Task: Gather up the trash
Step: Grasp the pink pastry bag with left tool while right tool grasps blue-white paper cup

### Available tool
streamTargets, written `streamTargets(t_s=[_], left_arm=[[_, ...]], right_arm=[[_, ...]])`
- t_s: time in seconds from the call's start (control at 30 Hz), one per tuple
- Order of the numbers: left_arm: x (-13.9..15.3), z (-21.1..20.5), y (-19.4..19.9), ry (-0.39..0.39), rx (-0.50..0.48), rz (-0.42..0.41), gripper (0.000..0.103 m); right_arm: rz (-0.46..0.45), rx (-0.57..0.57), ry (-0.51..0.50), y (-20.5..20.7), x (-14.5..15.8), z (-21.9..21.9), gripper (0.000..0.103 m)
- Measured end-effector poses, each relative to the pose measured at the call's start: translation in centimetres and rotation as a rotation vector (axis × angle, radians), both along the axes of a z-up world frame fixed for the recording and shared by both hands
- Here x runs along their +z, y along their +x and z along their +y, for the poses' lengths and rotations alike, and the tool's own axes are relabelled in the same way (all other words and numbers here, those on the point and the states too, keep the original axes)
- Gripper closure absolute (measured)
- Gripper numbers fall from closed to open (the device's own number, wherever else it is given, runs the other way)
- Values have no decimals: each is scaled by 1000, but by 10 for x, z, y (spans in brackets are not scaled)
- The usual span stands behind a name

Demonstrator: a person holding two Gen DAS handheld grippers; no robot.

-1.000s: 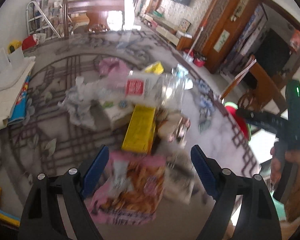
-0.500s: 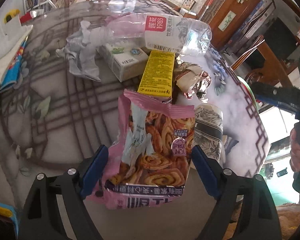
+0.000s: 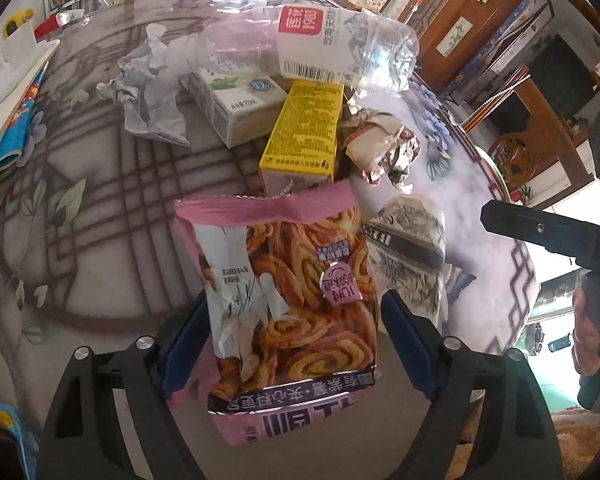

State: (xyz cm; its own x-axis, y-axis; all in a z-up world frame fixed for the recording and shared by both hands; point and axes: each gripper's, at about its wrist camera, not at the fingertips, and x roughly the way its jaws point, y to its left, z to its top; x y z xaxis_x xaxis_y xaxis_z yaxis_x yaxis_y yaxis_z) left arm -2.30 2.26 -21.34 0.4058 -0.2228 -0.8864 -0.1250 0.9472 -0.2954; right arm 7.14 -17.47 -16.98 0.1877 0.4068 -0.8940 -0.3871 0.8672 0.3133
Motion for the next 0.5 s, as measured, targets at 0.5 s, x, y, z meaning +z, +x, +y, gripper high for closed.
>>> streamTargets(t_s=[0.5], left_arm=[[34,21,-4,-11,88,-117,50]], right_arm=[[134,-1,52,-7,-23,17,18]])
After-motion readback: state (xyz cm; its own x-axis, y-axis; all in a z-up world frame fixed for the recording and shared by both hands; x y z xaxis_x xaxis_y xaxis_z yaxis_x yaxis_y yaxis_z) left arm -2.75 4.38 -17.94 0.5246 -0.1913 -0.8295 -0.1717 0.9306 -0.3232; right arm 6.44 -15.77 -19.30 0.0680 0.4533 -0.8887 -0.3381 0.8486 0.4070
